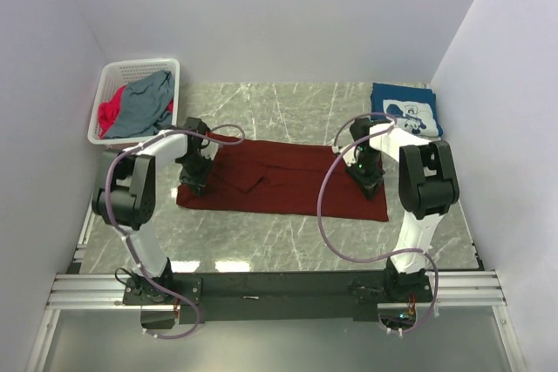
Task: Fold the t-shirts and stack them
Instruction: Fold the tshirt
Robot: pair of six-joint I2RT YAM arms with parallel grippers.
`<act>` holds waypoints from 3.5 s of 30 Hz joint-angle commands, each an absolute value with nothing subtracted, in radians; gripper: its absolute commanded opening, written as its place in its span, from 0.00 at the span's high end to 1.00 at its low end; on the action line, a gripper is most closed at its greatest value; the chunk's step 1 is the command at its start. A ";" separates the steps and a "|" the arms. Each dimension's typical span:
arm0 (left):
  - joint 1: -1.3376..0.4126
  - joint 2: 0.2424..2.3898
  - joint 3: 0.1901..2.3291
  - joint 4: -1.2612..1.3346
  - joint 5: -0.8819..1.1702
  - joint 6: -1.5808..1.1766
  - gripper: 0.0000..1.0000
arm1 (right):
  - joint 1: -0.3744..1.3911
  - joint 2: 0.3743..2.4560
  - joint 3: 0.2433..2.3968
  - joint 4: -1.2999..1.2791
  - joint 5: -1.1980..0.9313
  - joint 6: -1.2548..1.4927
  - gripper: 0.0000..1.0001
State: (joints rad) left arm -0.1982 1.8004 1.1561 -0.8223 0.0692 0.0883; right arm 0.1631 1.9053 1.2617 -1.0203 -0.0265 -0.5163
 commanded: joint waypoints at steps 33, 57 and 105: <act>-0.279 2.020 1.697 -0.752 0.176 -0.066 0.98 | 0.347 1.922 1.471 -1.109 -0.158 -0.411 0.76; -0.256 2.154 1.764 -0.811 0.129 -0.120 0.98 | 0.801 1.910 1.248 -1.132 -0.648 -0.311 0.70; -0.258 2.281 1.842 -0.477 0.595 -0.207 0.70 | 0.282 2.306 1.921 -0.623 -0.654 0.169 0.66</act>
